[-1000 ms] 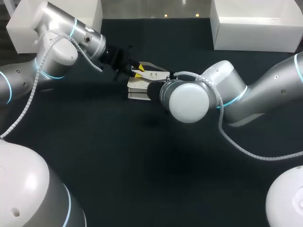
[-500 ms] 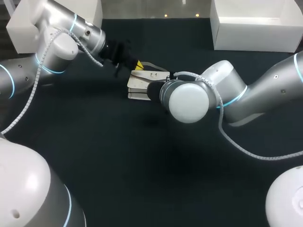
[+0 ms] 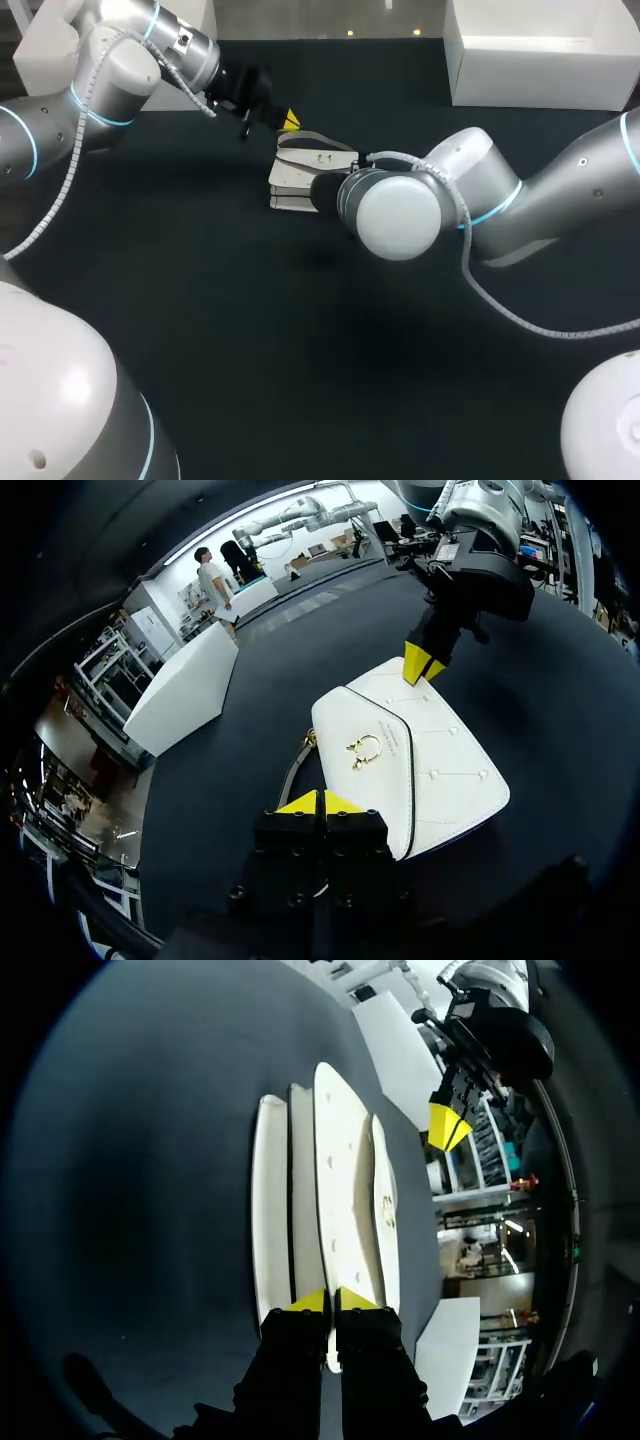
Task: Pick up the bag, open it, inspect its contents, close it, and place it on the opposite side
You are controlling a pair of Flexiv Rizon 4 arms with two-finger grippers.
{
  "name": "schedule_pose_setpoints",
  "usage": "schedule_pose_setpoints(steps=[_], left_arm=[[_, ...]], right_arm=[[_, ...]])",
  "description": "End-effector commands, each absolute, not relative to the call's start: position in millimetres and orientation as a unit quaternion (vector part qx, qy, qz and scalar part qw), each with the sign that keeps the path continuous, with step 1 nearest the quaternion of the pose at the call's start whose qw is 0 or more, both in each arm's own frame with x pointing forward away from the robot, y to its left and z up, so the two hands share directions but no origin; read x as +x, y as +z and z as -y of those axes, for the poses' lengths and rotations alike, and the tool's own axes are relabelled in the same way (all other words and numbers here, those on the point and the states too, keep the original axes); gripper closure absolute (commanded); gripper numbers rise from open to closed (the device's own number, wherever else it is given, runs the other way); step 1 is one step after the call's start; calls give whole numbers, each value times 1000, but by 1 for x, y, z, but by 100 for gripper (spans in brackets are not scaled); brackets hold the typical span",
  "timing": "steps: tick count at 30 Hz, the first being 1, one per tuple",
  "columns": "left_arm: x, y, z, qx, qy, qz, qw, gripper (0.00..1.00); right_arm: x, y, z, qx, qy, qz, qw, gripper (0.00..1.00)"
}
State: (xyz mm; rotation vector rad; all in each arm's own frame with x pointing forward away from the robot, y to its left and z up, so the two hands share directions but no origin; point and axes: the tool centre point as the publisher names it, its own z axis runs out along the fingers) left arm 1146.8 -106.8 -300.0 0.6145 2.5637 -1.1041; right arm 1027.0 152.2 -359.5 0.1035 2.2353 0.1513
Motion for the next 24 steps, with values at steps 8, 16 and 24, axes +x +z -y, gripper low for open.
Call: schedule_pose_setpoints(steps=[8,16,24], left_arm=[[1134,-289,94,258,-391,-864,184,14],[1107,-292,91,285,-399,-840,233,29],[1099,-301,92,291,-399,-836,240,28]], right_arm=[[1026,-363,-151,43,64,-875,478,100],[1026,-363,-151,43,64,-875,478,100],[1026,-363,-151,43,64,-875,478,100]])
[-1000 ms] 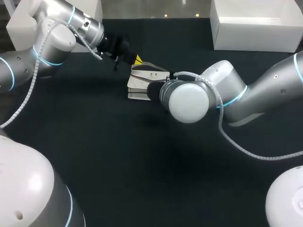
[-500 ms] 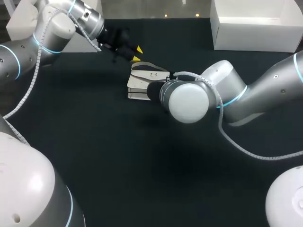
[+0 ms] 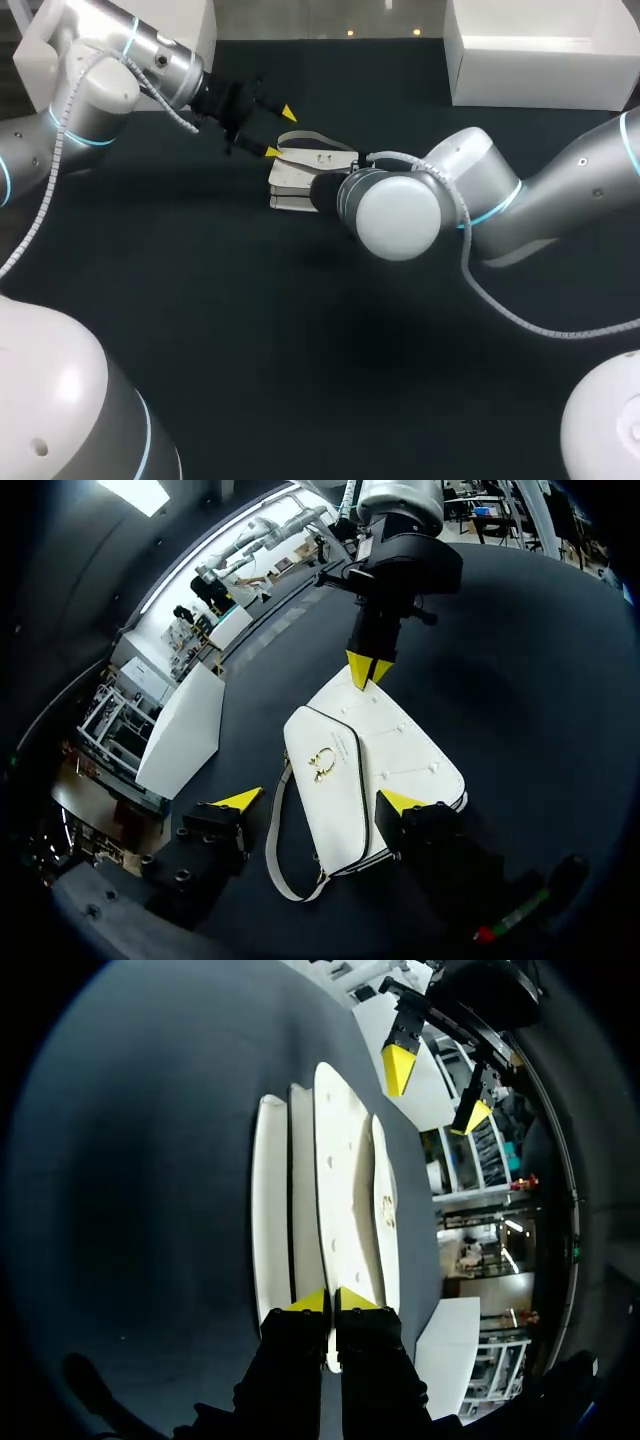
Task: Pick up the bag, open it, inspect its contents, close it, and place it on the opposite side
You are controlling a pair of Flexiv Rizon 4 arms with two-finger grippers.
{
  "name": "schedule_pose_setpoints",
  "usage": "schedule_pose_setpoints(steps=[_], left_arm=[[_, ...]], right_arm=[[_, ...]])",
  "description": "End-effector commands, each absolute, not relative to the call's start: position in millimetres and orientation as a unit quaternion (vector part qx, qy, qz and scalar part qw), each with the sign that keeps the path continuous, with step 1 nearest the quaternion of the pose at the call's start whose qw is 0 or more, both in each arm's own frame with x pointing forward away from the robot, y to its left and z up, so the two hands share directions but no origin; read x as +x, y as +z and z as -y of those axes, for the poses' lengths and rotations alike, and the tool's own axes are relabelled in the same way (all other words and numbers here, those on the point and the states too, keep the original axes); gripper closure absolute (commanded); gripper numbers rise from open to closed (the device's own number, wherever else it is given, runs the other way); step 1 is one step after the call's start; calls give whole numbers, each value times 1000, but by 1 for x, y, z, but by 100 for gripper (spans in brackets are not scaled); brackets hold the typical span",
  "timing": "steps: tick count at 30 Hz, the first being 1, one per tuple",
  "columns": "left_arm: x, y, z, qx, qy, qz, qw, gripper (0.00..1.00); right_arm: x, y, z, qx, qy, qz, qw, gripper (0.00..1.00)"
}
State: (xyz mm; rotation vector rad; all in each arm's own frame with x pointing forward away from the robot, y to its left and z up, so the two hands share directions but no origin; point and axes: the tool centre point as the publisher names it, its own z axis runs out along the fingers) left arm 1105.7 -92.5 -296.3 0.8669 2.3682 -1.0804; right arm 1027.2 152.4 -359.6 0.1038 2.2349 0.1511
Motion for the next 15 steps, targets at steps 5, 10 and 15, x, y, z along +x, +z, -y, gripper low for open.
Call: schedule_pose_setpoints(steps=[5,10,15], left_arm=[[1095,-307,96,297,-398,-836,233,50],[1093,-314,99,303,-389,-840,226,51],[1094,-322,101,304,-388,-841,222,51]], right_arm=[[1026,-363,-151,43,64,-875,478,100],[1026,-363,-151,43,64,-875,478,100],[1026,-363,-151,43,64,-875,478,100]])
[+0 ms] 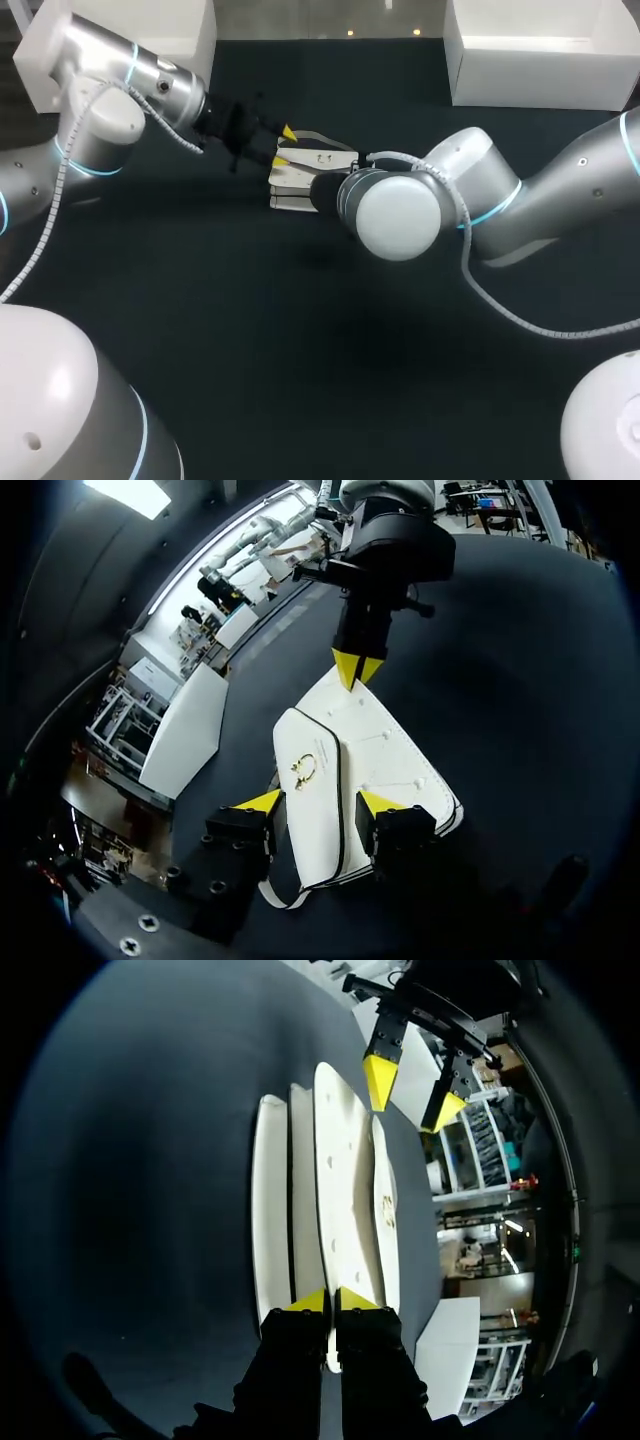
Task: Pick up the bag, open it, inspect its contents, close it, and place it on the opposite side
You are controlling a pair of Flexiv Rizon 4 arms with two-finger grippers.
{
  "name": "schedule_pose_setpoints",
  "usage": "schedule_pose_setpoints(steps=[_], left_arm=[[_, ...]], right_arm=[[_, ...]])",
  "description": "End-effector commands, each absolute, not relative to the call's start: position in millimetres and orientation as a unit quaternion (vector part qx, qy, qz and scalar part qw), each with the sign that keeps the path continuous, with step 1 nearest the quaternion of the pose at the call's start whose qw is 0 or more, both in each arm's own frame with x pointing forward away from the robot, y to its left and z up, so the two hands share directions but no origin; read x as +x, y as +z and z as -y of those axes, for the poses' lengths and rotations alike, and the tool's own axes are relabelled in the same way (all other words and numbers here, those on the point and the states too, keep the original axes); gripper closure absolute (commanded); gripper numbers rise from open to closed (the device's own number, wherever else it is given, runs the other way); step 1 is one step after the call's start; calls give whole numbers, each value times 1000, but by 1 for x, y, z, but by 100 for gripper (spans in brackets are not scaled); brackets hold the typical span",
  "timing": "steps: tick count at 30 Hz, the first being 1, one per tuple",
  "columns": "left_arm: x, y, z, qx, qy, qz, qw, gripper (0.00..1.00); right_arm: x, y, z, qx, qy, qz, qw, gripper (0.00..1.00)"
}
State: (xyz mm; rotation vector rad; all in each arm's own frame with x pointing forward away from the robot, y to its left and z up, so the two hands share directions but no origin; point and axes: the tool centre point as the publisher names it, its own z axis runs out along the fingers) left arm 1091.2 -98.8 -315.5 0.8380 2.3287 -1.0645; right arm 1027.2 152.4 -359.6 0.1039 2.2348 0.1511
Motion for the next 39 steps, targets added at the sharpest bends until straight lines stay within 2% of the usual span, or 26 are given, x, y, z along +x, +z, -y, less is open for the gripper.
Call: schedule_pose_setpoints(steps=[1,19,36,39], left_arm=[[1095,-323,102,304,-386,-842,222,51],[1096,-335,106,326,-386,-837,211,54],[1096,-343,116,363,-380,-823,215,61],[1097,-344,118,366,-374,-822,224,65]], right_arm=[[1026,-363,-151,43,64,-875,478,100],[1026,-363,-151,43,64,-875,478,100],[1026,-363,-151,43,64,-875,478,100],[1026,-363,-151,43,64,-875,478,100]])
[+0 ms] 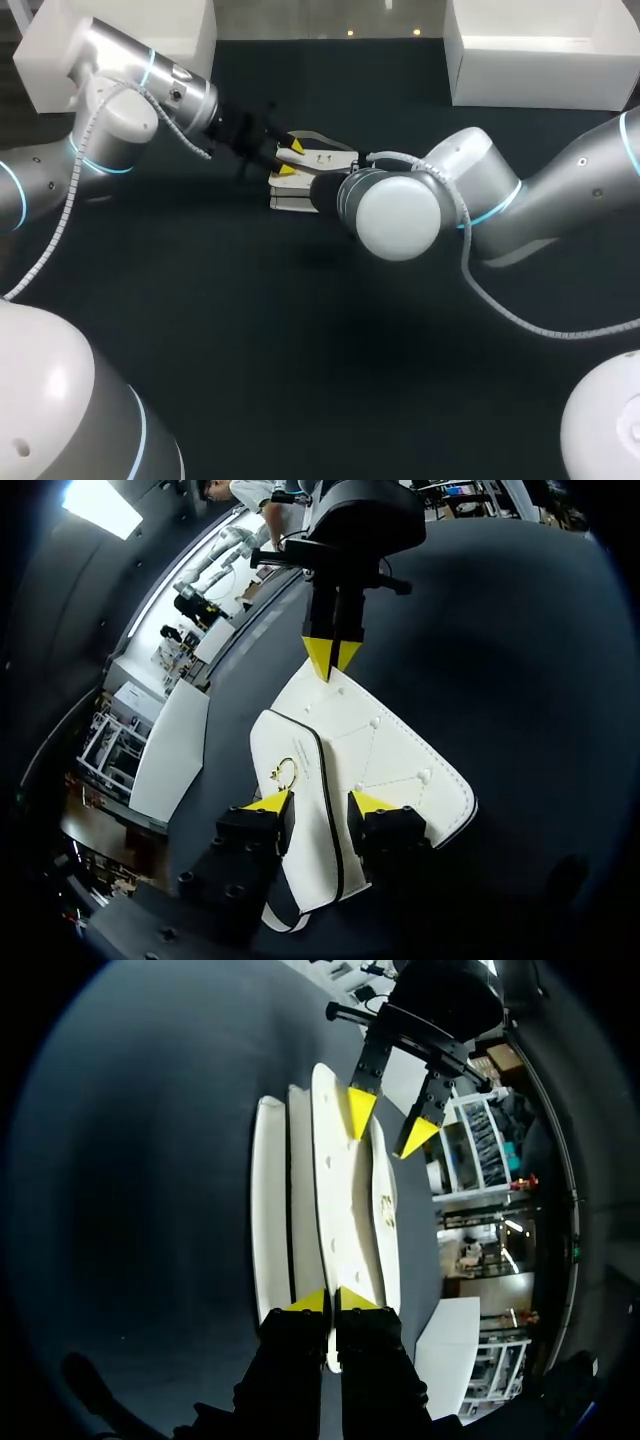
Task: Pick up the bag, open it, inspect its contents, close it, and place it on the opposite side
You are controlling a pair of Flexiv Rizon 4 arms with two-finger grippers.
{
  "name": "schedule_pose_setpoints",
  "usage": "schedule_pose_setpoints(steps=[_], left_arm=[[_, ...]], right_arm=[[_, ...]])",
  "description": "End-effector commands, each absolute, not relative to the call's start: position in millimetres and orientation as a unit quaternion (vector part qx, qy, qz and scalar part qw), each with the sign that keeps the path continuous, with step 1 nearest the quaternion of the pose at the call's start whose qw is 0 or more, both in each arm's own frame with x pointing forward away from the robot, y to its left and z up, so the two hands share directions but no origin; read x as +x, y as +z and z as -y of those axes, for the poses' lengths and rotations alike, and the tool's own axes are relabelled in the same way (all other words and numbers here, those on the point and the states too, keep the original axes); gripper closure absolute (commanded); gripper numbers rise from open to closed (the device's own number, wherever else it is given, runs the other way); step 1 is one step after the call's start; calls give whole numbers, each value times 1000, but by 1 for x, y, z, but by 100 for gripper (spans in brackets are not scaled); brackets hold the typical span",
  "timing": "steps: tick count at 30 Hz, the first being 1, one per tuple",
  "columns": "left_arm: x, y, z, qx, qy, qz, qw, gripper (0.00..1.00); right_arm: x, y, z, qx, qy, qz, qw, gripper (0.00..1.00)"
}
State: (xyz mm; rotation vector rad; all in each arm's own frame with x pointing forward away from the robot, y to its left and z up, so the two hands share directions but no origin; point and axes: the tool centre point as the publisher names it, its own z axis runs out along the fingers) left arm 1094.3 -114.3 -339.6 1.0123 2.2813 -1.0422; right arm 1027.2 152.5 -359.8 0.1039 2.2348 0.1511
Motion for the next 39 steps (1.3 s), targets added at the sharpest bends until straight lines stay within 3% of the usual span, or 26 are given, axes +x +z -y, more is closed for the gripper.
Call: schedule_pose_setpoints(steps=[1,7,11,16,39], left_arm=[[1097,-345,119,367,-368,-823,228,67],[1102,-346,125,368,-344,-828,245,71],[1104,-342,126,362,-341,-832,247,87],[1108,-337,125,347,-342,-839,243,100],[1153,-308,112,201,-393,-890,110,100]], right_arm=[[1026,-363,-151,43,64,-875,478,100],[1026,-363,-151,43,64,-875,478,100],[1026,-363,-151,43,64,-875,478,100],[1026,-363,-151,43,64,-875,478,100],[1026,-363,-151,43,64,-875,478,100]])
